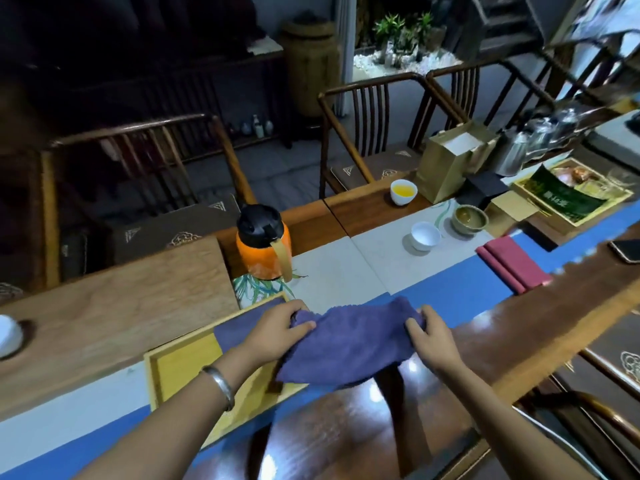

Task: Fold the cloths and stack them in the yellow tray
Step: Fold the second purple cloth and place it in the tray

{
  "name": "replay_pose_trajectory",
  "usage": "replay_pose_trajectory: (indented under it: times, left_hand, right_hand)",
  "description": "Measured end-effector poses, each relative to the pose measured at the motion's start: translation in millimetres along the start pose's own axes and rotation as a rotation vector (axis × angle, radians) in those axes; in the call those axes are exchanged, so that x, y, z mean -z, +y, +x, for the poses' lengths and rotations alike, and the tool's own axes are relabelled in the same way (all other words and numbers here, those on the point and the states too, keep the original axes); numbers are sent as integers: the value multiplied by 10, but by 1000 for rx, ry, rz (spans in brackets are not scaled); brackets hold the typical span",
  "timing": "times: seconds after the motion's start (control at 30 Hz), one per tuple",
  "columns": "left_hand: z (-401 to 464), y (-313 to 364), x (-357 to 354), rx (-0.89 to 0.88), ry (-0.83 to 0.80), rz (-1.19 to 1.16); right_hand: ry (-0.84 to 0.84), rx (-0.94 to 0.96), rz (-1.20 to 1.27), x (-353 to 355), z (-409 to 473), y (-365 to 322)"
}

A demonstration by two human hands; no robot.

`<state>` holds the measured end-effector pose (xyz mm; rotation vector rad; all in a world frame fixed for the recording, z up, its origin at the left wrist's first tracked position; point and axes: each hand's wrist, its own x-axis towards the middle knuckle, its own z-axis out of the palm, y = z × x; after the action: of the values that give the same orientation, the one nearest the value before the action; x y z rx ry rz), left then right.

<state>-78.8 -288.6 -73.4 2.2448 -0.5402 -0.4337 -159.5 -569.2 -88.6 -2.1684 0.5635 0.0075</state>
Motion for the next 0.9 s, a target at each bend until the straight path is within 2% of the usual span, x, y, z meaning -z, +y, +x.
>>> replay_pose_trajectory:
  times: [0.23,0.33,0.53,0.73,0.9]
  left_hand:
    - [-614,-124,994,80,211,12]
    - [-1093,-311,1443,92,323,-43]
    - [-2312,-914,2195,217,581,-103]
    - [-3453,-1644,2657,325,695,-64]
    - [-4184,-2106,2834,382,750,-142]
  right_hand:
    - [-32,247,120,-340,-67,-1153]
    - [-102,331,157,-634,-207,-1627]
    - [-240,593,13,-1610,-809,-2496]
    - [-276,683,3,-2665,-1559,-3035]
    - [-317,634,46,-3213,-2022,-3199]
